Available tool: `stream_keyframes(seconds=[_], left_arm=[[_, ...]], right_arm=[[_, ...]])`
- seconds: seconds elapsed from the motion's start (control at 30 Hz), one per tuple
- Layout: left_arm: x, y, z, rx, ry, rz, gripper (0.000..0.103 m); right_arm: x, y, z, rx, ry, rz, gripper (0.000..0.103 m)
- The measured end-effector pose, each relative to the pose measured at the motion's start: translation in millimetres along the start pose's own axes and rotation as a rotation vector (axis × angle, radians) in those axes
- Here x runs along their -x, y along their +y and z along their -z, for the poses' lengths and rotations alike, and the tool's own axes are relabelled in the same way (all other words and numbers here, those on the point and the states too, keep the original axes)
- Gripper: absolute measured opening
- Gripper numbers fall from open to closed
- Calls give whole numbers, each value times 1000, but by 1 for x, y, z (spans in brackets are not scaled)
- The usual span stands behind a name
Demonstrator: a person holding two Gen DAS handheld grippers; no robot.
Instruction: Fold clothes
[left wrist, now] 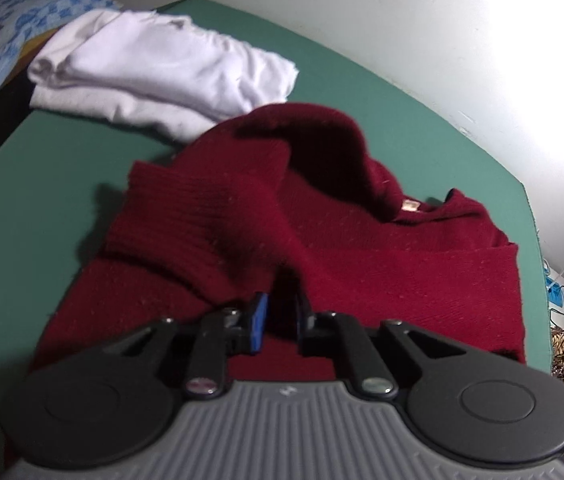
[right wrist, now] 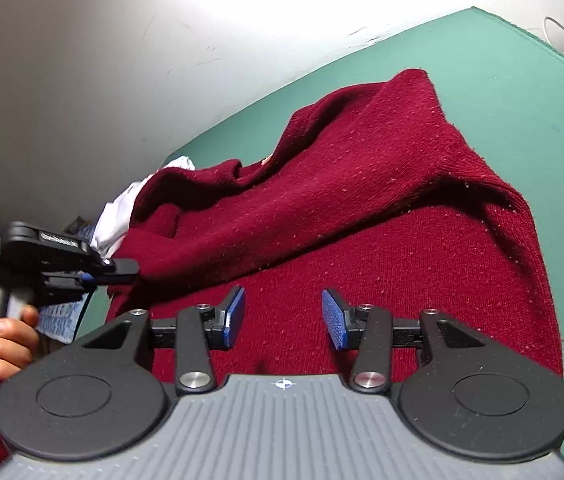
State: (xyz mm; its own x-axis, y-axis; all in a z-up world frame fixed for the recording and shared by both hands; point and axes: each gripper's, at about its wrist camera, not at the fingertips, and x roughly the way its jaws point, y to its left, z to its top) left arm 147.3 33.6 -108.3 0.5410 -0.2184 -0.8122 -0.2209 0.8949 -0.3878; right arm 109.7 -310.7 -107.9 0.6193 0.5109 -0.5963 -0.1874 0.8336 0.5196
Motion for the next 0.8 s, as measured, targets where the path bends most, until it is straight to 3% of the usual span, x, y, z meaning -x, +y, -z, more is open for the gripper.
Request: stream_keyframes(seconds=[0.1, 0.13, 0.17, 0.23, 0.27, 0.37, 0.4, 0.53, 0.63, 0.8], left_arm=[[-12, 3, -3, 1, 10, 41, 7], [-16, 4, -4, 1, 13, 55, 15], [-20, 5, -5, 1, 16, 69, 32], [-28, 7, -7, 1, 22, 97, 54], [-32, 8, -8, 0, 25, 108, 54], [-39, -10, -11, -90, 1, 49, 30], [-41, -15, -13, -121, 5, 34, 2], [-40, -24, -25, -183, 1, 20, 0], [-24, -31, -40, -255, -56, 22, 0], [-5, -52, -70, -362, -142, -7, 0]], right_arm=[[15, 3, 6, 53, 1, 36, 46], [22, 3, 9, 68, 3, 51, 46], [31, 3, 13, 80, 2, 73, 46], [48, 3, 23, 91, -3, 126, 47], [57, 3, 29, 92, -7, 152, 47], [87, 4, 51, 71, -22, 246, 47], [97, 4, 59, 54, -31, 280, 48], [137, 3, 95, -58, -72, 401, 48], [162, 7, 125, -121, -87, 467, 48], [174, 17, 168, -190, -73, 494, 48]])
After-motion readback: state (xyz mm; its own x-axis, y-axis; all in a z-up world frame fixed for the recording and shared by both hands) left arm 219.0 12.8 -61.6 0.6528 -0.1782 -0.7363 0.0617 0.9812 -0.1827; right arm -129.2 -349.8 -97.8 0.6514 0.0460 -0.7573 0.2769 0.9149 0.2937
